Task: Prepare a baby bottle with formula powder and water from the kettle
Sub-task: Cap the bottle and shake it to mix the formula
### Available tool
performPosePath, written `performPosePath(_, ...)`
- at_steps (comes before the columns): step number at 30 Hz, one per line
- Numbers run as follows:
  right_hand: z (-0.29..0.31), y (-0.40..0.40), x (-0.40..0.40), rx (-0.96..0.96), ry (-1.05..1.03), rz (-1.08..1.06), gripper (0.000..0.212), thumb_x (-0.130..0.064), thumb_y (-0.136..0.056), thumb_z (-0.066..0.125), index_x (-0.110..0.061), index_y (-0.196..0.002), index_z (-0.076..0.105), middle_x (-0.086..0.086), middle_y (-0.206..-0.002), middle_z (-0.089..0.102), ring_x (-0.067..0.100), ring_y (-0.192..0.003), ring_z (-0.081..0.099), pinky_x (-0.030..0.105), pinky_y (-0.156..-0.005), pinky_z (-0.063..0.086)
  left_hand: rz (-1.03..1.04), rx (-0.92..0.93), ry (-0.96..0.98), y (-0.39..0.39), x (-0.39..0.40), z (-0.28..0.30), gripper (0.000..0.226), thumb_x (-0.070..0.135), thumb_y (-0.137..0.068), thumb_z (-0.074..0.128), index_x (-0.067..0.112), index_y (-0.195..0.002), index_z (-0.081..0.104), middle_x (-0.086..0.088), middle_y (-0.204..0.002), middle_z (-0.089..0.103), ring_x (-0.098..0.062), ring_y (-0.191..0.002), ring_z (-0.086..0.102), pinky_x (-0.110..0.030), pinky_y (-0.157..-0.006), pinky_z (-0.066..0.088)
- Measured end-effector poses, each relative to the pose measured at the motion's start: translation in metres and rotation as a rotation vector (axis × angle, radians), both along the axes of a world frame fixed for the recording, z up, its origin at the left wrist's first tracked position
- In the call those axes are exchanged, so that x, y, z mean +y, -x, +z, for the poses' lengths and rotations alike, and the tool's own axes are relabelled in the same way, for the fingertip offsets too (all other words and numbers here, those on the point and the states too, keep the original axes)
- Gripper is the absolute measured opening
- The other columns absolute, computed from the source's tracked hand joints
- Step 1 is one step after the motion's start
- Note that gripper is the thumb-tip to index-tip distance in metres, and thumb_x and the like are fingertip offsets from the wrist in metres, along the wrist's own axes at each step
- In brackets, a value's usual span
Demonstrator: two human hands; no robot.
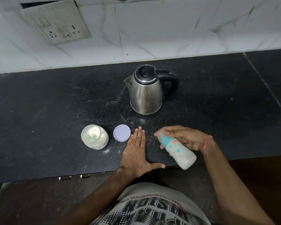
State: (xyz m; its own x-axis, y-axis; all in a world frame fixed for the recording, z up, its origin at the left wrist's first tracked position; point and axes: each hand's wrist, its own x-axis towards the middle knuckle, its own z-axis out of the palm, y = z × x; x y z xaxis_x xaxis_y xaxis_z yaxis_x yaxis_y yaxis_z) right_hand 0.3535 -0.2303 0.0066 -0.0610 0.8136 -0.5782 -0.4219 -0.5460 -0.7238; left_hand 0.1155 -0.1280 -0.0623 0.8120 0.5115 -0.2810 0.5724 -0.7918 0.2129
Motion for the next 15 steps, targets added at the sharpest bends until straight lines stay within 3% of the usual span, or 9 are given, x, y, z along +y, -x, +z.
performPosePath(3, 0.000, -0.002, 0.000, -0.005, 0.021, 0.005, 0.040, -0.032, -0.105, 0.068, -0.014, -0.140, 0.074, 0.024, -0.122, 0.077, 0.033, -0.108, 0.078, 0.042, -0.085, 0.060, 0.008, -0.006, -0.004, 0.000, 0.000, -0.003, 0.171, 0.123, -0.063, 0.031, 0.004, -0.177, -0.014, -0.014, -0.184, -0.032, -0.025, -0.171, -0.031, -0.046, -0.142, -0.007)
performPosePath(6, 0.008, 0.001, -0.003, 0.035, 0.058, 0.192, 0.038, -0.025, -0.110, 0.059, -0.008, -0.142, 0.070, 0.023, -0.112, 0.078, 0.025, -0.093, 0.081, 0.037, -0.072, 0.068, 0.007, -0.029, 0.004, 0.000, 0.001, -0.002, 0.170, 0.122, -0.064, 0.033, 0.004, -0.177, -0.015, -0.013, -0.184, -0.032, -0.025, -0.171, -0.032, -0.045, -0.142, -0.007)
performPosePath(9, 0.003, -0.002, -0.007, 0.026, 0.056, 0.128, 0.036, -0.026, -0.109, 0.065, -0.010, -0.140, 0.072, 0.019, -0.113, 0.081, 0.023, -0.095, 0.082, 0.041, -0.086, 0.068, 0.005, -0.014, 0.001, 0.000, 0.000, -0.003, 0.171, 0.122, -0.064, 0.034, 0.004, -0.177, -0.015, -0.013, -0.184, -0.032, -0.025, -0.171, -0.031, -0.044, -0.142, -0.009)
performPosePath(11, 0.004, 0.002, -0.008, 0.060, 0.049, 0.248, 0.040, -0.023, -0.113, 0.060, -0.001, -0.146, 0.063, 0.021, -0.106, 0.080, 0.021, -0.087, 0.083, 0.031, -0.070, 0.067, 0.012, -0.020, -0.004, 0.000, 0.000, -0.003, 0.172, 0.123, -0.063, 0.033, 0.004, -0.177, -0.015, -0.013, -0.183, -0.033, -0.024, -0.170, -0.032, -0.044, -0.142, -0.009)
performPosePath(13, 0.005, 0.006, -0.008, 0.027, 0.054, 0.217, 0.039, -0.020, -0.115, 0.056, -0.001, -0.149, 0.061, 0.024, -0.106, 0.079, 0.017, -0.077, 0.082, 0.019, -0.049, 0.057, 0.005, -0.029, -0.001, 0.000, 0.000, -0.003, 0.172, 0.123, -0.063, 0.033, 0.004, -0.178, -0.014, -0.013, -0.184, -0.033, -0.024, -0.171, -0.032, -0.043, -0.142, -0.010)
performPosePath(15, 0.004, 0.002, -0.010, 0.002, 0.063, 0.195, 0.035, -0.022, -0.115, 0.056, -0.005, -0.144, 0.065, 0.026, -0.111, 0.080, 0.014, -0.073, 0.081, 0.015, -0.043, 0.050, 0.018, -0.034, 0.009, 0.000, 0.001, -0.005, 0.172, 0.123, -0.063, 0.034, 0.005, -0.178, -0.014, -0.012, -0.184, -0.032, -0.023, -0.171, -0.032, -0.043, -0.141, -0.011)
